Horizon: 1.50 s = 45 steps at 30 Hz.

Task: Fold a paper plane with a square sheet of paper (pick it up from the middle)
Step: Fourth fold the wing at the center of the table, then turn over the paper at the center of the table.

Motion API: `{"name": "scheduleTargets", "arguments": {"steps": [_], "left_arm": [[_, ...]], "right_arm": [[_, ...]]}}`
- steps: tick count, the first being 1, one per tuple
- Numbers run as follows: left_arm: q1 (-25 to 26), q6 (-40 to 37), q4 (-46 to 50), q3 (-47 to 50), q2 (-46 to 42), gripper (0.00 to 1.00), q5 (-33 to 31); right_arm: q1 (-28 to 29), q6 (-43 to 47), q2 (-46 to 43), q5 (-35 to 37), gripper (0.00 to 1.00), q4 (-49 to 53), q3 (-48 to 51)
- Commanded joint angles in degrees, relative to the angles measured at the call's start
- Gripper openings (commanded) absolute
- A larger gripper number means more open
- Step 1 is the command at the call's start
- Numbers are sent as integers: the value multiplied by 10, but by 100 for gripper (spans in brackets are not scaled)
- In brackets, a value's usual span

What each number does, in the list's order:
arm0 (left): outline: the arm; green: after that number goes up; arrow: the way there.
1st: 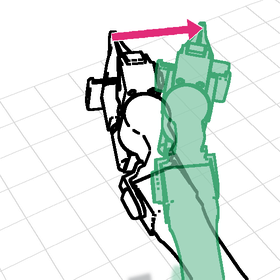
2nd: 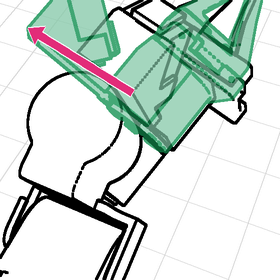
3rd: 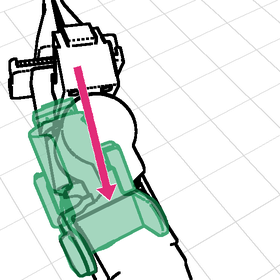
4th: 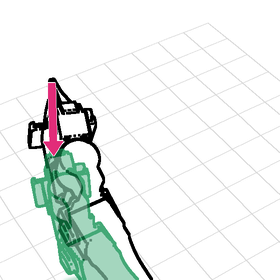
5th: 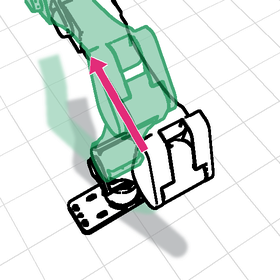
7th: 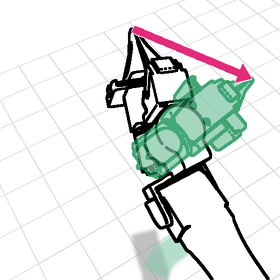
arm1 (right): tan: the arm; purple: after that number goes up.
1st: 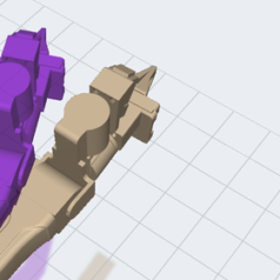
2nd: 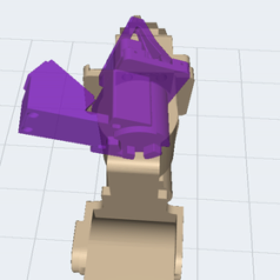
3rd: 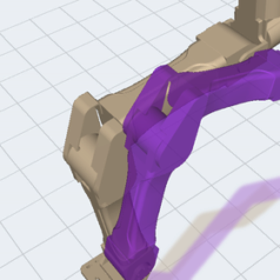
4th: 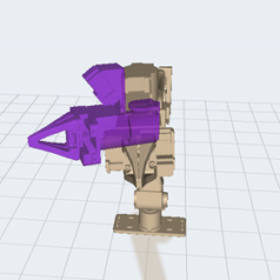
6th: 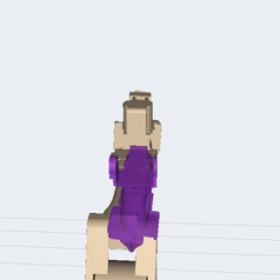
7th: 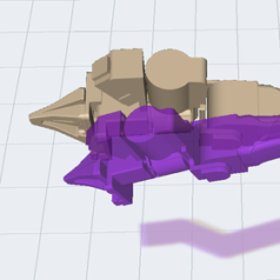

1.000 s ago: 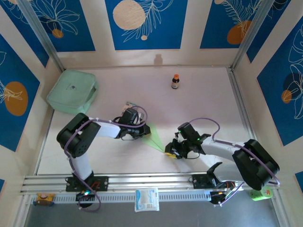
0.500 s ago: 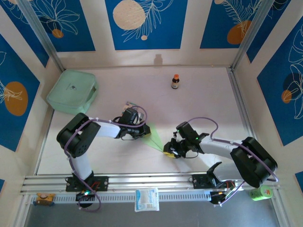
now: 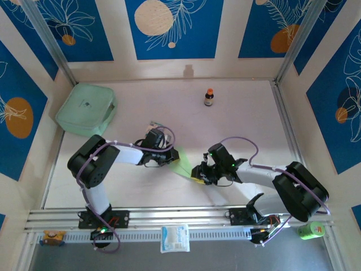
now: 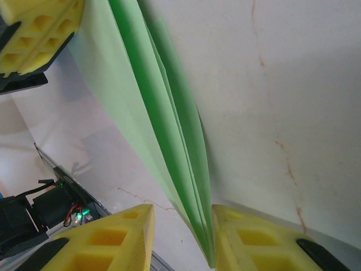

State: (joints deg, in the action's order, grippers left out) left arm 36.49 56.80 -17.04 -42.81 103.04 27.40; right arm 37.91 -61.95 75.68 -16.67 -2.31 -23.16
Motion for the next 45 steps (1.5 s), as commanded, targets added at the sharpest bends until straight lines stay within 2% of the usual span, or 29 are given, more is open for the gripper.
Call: {"name": "scheduleTargets", "arguments": {"steps": [1, 14, 23, 28, 33, 36, 40, 45], "left_arm": [[-7, 6, 13, 6, -5, 3, -2], [-7, 11, 7, 5, -3, 3, 4], [-7, 13, 9, 0, -5, 3, 4], [-7, 13, 11, -2, -10, 3, 4], [-8, 16, 3, -5, -40, 12, 19], [-9, 1, 20, -13, -77, 24, 17], [-9, -49, 88, -31, -138, 37, -17], [-9, -121, 176, -40, -224, 42, -100]], "right_arm": [[0, 8, -1, 3, 34, -6, -2], [-23, 30, 1, -21, 33, -61, 7], [-27, 34, 9, -34, 25, -70, 8], [-27, 36, 14, -35, 15, -70, 8], [-29, 42, 2, -33, 7, -55, 5], [-32, 57, -28, -9, 5, -4, -7], [-33, 112, -97, 58, 5, 121, -47], [-31, 198, -168, 144, 5, 278, -125]]}}
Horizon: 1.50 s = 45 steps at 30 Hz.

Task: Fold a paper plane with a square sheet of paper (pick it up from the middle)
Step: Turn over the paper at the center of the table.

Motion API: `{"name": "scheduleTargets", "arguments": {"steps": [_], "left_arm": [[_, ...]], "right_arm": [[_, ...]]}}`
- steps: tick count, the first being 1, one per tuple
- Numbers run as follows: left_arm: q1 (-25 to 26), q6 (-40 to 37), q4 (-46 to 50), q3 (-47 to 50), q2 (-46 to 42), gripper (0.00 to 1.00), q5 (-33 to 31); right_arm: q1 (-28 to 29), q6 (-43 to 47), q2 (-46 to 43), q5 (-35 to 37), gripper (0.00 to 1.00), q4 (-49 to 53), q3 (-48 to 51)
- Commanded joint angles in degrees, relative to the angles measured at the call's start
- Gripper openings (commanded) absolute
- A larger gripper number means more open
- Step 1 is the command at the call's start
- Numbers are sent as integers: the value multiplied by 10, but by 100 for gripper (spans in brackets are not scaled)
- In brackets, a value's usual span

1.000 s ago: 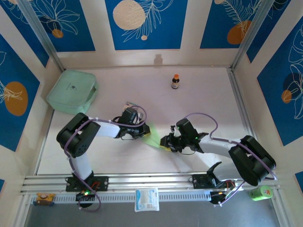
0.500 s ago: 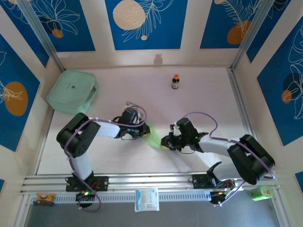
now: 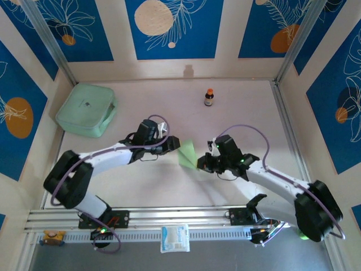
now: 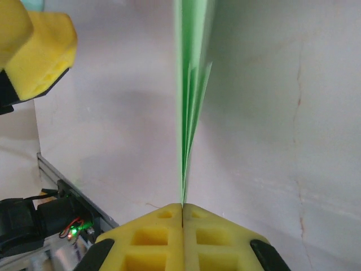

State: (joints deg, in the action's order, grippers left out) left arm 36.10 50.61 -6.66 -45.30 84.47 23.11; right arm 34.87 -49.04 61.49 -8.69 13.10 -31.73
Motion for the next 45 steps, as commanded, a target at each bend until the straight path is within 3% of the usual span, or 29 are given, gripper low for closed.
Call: {"name": "scheduleTargets", "arguments": {"steps": [1, 5, 8, 15, 18, 22, 28, 38, 45], "left_arm": [[-6, -75, 92, -18, -55, 43, -74], [-14, -138, 155, -24, -120, 46, -143], [-23, -167, 169, -9, -168, 54, -185], [-41, -192, 189, 26, -234, 73, -226], [-50, -185, 197, 34, -239, 85, -238], [-69, -166, 225, 23, -220, 99, -245], [-82, -154, 273, -14, -181, 100, -232], [-96, -161, 217, 47, -261, 100, -226], [-101, -159, 221, 50, -256, 100, -207]], "right_arm": [[2, 85, -34, 86, 5, 156, -58], [32, 130, -39, 207, 5, 270, -133], [67, 141, -20, 324, 5, 340, -182], [170, 81, 61, 575, 5, 443, -253], [197, 46, 107, 644, 3, 492, -277], [199, 33, 150, 643, 3, 514, -292], [214, 63, 175, 612, 3, 470, -277], [227, 89, 225, 586, 4, 445, -272], [244, 111, 290, 569, 4, 438, -288]]}}
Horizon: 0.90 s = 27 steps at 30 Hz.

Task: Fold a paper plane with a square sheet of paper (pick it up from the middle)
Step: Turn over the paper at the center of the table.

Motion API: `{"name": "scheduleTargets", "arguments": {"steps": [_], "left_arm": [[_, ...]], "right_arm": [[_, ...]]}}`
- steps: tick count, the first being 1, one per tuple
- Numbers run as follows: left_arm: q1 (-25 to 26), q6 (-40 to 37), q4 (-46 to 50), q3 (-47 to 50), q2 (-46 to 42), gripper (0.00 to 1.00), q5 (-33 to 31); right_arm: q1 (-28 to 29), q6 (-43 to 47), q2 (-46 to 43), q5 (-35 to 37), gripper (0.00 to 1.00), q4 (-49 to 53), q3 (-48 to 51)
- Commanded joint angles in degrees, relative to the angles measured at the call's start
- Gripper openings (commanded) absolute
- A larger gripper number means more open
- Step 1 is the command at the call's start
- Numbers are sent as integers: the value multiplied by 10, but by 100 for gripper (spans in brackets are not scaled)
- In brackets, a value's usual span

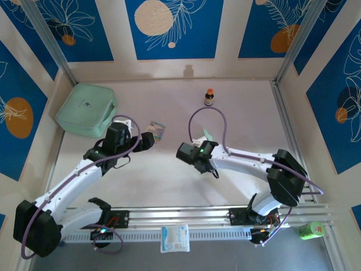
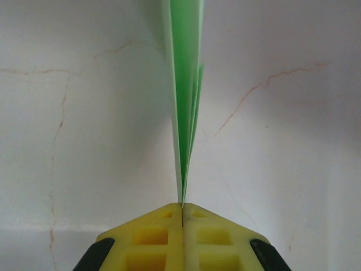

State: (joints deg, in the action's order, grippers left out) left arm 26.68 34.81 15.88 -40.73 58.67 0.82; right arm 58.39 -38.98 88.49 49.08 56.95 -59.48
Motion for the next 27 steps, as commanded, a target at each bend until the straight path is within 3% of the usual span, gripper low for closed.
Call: {"name": "scheduleTargets", "arguments": {"steps": [1, 12, 17, 20, 22, 27], "left_arm": [[-7, -1, -5, 4, 3, 100, 16], [-8, 4, -4, 4, 8, 100, 20], [-9, 8, -4, 5, 11, 100, 27], [-9, 7, -6, 3, 19, 100, 42], [-9, 7, -6, -1, 24, 100, 53], [-9, 11, -16, -6, 34, 100, 76]], "right_arm": [[12, 16, 30, -14, 4, -3, -14], [55, 65, 101, -94, 10, -57, -34], [66, 67, 108, -114, 19, -73, -37], [66, 73, 89, -135, 24, -99, -29], [62, 77, 62, -161, 32, -126, -18], [11, 46, -20, -219, 36, -188, 36]]}}
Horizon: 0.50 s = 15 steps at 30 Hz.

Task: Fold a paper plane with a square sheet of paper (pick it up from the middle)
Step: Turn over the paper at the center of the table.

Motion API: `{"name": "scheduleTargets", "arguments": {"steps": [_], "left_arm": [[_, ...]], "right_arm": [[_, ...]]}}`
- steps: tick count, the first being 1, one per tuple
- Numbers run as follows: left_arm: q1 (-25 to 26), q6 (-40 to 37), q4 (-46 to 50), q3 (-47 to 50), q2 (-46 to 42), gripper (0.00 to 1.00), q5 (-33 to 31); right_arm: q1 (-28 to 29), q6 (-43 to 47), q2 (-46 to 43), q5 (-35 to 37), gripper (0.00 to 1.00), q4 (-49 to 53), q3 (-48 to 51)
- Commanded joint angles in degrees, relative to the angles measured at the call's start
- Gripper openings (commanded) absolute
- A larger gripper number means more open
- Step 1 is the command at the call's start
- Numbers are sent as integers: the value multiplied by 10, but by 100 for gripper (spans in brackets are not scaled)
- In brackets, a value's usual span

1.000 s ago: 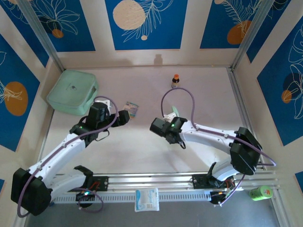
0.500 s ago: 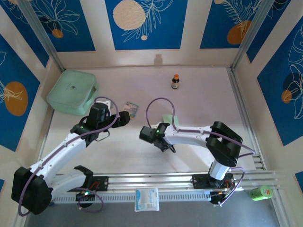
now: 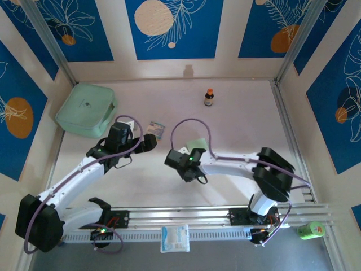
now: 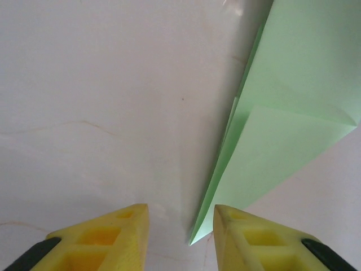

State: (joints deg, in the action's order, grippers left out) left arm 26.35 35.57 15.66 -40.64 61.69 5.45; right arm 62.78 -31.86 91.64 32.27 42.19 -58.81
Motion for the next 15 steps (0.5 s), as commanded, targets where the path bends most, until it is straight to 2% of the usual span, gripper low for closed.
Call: {"name": "scheduleTargets", "arguments": {"steps": [1, 5, 6, 10, 15], "left_arm": [[-6, 4, -20, -7, 6, 99, 40], [-6, 26, -37, -4, 21, 93, 66], [-6, 34, -38, -3, 25, 92, 64], [-6, 54, -67, 8, 32, 84, 86], [-5, 78, -90, 14, 52, 74, 105]], "right_arm": [[-52, -34, -69, -74, 34, -58, 46], [-167, -60, -146, -256, 19, -182, 146], [-195, -78, -165, -288, 18, -214, 173], [-275, -111, -203, -369, 18, -292, 235], [-313, -109, -172, -407, 13, -312, 242]]}}
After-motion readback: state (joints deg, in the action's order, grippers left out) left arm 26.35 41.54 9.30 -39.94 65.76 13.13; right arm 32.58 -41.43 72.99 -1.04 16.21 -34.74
